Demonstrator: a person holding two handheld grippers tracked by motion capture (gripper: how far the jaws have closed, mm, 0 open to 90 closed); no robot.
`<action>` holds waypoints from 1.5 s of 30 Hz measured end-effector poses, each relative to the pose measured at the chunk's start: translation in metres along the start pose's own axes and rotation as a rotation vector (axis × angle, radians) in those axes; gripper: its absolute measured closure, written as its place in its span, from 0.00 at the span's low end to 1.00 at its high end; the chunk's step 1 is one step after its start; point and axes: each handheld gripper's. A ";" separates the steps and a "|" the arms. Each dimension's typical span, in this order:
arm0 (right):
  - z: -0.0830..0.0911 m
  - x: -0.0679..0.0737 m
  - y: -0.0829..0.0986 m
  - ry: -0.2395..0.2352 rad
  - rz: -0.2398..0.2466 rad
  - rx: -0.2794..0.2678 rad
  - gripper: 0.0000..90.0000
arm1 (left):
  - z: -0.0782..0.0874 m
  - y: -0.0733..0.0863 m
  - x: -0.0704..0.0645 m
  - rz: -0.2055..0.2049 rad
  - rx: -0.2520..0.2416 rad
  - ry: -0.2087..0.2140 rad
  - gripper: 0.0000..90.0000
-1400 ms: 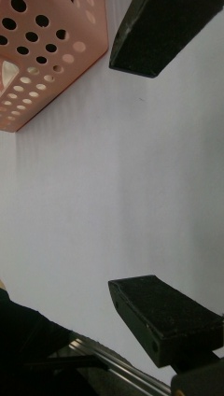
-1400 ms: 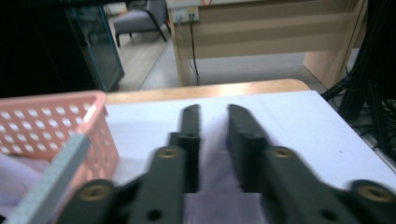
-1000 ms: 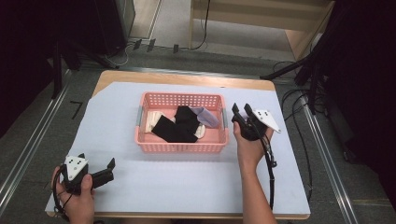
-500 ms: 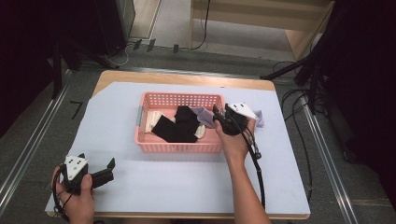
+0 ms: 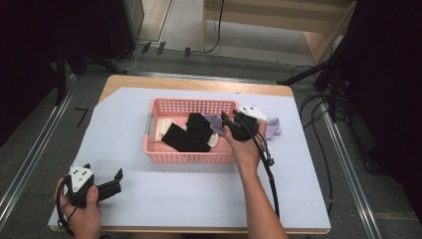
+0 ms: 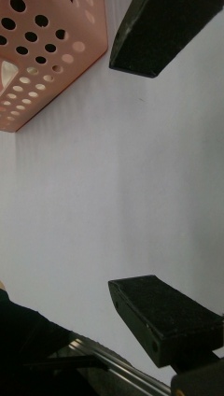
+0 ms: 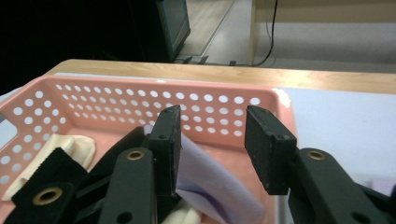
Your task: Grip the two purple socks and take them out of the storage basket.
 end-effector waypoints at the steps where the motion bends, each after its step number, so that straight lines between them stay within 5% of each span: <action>1: -0.002 0.002 0.000 0.000 -0.009 0.009 0.64 | 0.000 0.000 0.000 0.002 0.000 0.000 0.00; 9: -0.017 0.015 -0.006 0.020 -0.019 0.119 0.64 | 0.000 0.000 0.000 0.005 0.000 0.004 0.00; 14: -0.028 0.019 -0.008 0.042 0.007 0.222 0.64 | 0.000 0.000 0.001 0.006 0.000 0.004 0.00; 27: -0.045 0.023 -0.013 0.082 0.050 0.380 0.69 | 0.000 0.000 0.001 0.005 0.000 0.005 0.00; 32: -0.047 0.026 -0.013 0.083 0.092 0.390 0.95 | 0.000 0.000 0.001 0.009 0.002 0.008 0.00; 36: -0.044 0.027 -0.013 0.066 0.091 0.360 0.96 | 0.000 0.000 0.001 0.009 0.002 0.010 0.00; 45: -0.025 0.022 -0.013 0.021 0.098 0.161 0.97 | 0.000 0.000 0.001 0.007 0.002 0.009 0.00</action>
Point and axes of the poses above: each handheld gripper's, and its own axes: z roughly backward along the jaws, y roughly out of its underside, x roughly to its left, and after that the axes turned 4 degrees about -y, right-handed
